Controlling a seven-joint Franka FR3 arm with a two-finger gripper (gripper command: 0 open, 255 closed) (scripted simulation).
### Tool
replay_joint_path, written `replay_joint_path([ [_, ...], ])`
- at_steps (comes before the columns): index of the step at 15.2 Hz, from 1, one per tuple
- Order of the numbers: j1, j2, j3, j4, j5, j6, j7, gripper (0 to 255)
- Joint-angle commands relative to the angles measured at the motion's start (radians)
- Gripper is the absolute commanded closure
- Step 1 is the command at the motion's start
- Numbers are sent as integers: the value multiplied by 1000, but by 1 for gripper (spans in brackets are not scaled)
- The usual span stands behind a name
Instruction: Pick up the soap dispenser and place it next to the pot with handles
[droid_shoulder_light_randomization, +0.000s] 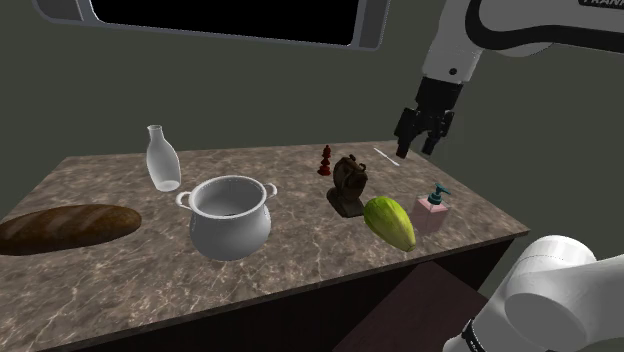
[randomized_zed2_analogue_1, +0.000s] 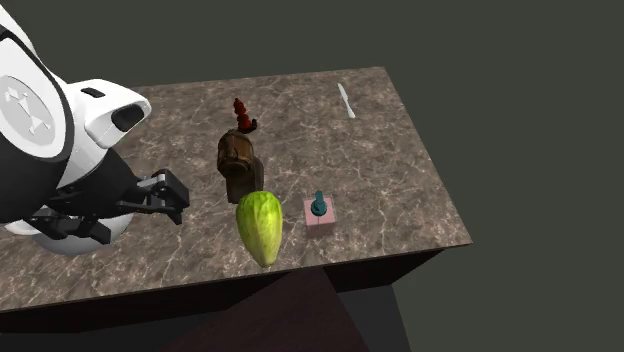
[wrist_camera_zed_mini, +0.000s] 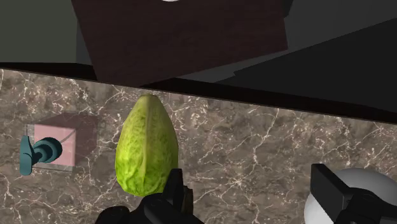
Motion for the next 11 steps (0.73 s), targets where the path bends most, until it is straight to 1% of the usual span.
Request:
replay_joint_path([
  [1,0,0,0,0,0,0,0,0],
  [6,-36,4,-88,-80,-71,61,-102,0],
  [11,-74,37,-180,-136,-145,133,-203,0],
])
